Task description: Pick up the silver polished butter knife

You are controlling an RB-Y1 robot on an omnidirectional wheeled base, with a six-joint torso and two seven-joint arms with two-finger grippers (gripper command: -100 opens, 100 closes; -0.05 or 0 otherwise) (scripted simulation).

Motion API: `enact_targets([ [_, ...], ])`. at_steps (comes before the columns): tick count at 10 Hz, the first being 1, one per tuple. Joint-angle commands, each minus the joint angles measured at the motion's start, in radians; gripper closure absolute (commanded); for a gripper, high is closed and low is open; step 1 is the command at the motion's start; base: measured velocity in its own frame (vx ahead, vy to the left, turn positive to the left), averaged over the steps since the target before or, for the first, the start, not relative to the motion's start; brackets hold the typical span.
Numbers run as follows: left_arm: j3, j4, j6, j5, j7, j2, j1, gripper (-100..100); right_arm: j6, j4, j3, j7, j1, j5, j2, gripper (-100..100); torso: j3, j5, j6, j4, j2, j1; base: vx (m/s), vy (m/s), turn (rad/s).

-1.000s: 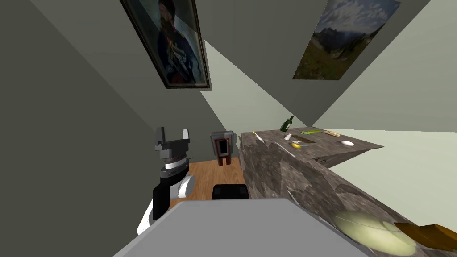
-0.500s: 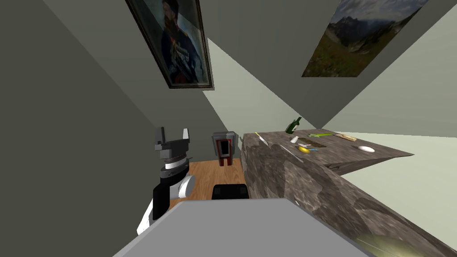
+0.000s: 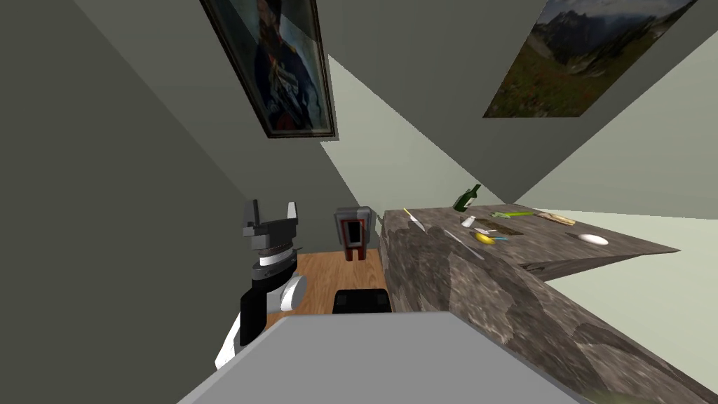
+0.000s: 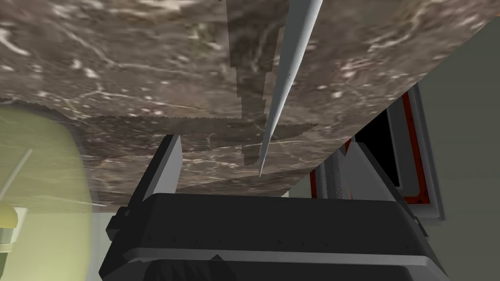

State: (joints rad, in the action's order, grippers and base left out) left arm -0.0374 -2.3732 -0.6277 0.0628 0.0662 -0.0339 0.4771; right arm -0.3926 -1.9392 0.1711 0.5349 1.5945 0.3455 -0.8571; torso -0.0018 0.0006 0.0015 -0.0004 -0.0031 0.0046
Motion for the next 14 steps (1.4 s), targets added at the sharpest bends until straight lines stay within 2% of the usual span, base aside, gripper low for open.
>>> enact_targets([
  [1,0.0,0.0,0.0,0.0,0.0,0.0,0.0,0,0.004,0.023,-0.017,-0.004,-0.03,0.004,0.005,-100,0.0,0.0,0.0,0.0,0.0,0.0,0.001,0.011,0.052],
  [2,0.0,0.0,0.0,0.0,0.0,0.0,0.0,0,0.005,0.047,-0.033,-0.006,-0.059,0.007,0.01,-100,0.0,0.0,0.0,0.0,0.0,0.0,0.0,0.014,0.077],
  [3,0.0,0.0,0.0,0.0,0.0,0.0,0.0,0,0.006,0.033,-0.025,-0.005,-0.045,0.005,0.005,-100,0.0,0.0,0.0,0.0,0.0,0.0,0.001,0.006,0.016],
  [4,0.0,0.0,0.0,0.0,0.0,0.0,0.0,0,0.007,0.035,-0.026,-0.006,-0.048,0.005,0.005,100,0.0,0.0,0.0,0.0,0.0,0.0,0.0,0.0,0.0],
  [8,0.0,0.0,0.0,0.0,0.0,0.0,0.0,0,0.01,0.036,-0.024,-0.002,-0.047,0.007,0.005,100,0.0,-0.003,0.001,0.0,0.0,-0.004,0.0,0.0,0.0],
  [9,0.0,0.0,0.0,0.0,0.0,0.0,0.0,0,0.01,0.036,-0.024,-0.002,-0.047,0.007,0.005,0,0.0,-0.003,0.001,0.0,0.0,-0.005,0.0,0.0,0.0],
  [10,0.0,0.0,0.0,0.0,0.0,0.0,0.0,0,0.004,0.007,-0.007,-0.002,-0.012,0.002,0.001,100,0.0,-0.003,0.001,0.0,0.0,-0.005,0.0,-0.009,-0.092],
  [12,0.0,0.0,0.0,0.0,0.0,0.0,0.0,0,0.003,-0.025,0.013,0.001,0.026,-0.003,-0.005,100,0.001,-0.003,0.001,0.0,0.001,-0.005,-0.002,-0.014,-0.078],
  [13,0.0,0.0,0.0,0.0,0.0,0.0,0.0,0,0.001,-0.015,0.008,0.0,0.017,-0.002,-0.002,100,0.001,-0.003,0.001,0.0,0.001,-0.004,-0.002,-0.005,-0.015],
  [14,0.0,0.0,0.0,0.0,0.0,0.0,0.0,0,0.0,-0.017,0.009,0.0,0.019,-0.002,-0.002,0,0.001,-0.003,0.0,0.0,0.001,-0.004,0.0,0.0,0.0],
])
